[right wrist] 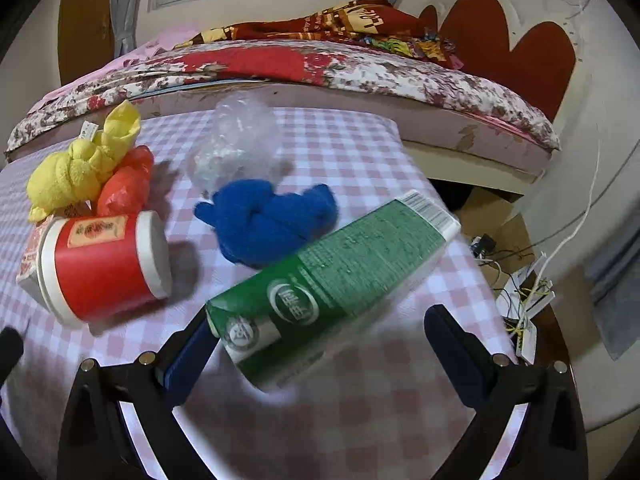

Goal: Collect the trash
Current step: 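Grasp the green-and-white milk carton with the right gripper while the left gripper grasps the red paper cup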

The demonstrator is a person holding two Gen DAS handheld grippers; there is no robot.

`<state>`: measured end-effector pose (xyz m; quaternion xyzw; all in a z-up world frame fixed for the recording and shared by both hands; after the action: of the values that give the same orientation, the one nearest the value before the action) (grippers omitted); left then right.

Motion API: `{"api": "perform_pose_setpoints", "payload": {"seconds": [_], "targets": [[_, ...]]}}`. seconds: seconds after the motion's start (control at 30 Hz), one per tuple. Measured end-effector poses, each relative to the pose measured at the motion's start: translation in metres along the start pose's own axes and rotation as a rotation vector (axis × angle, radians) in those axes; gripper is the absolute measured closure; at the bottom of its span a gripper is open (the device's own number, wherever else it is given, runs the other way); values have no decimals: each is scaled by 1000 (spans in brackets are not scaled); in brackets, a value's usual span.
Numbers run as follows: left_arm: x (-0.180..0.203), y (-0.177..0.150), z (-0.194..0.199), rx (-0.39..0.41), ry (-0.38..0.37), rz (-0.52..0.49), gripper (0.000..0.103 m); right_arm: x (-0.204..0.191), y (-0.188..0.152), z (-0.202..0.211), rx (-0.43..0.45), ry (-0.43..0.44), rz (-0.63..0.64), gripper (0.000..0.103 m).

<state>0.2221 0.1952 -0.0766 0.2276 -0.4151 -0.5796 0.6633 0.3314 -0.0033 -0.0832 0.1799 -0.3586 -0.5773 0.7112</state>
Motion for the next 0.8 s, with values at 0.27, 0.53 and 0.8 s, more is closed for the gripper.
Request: {"api": "perform_pose_setpoints", "payload": {"seconds": [0.27,0.53,0.8], "targets": [[27,0,-16,-24,-66,-27,21,26,-4,1,2,99,-74,14],[35,6,-39,-62,-124,-22,36,32,-6,-1,-13,132,-80,43],[54,7,-57,-129,-211,-37,83,44,-8,-15,-45,166,-123,47]]}}
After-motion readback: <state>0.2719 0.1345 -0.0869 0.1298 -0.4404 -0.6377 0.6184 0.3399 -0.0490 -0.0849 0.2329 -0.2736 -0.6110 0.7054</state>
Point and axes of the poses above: each gripper's, at about its wrist camera, not at the fingertips, and z roughly against the way its jaws point, x to its right, y to its top, the point moved 6 cm from there along -z, roughly the way its jaws point, and after that the axes turned 13 degrees about -y, right-handed, at the moved point
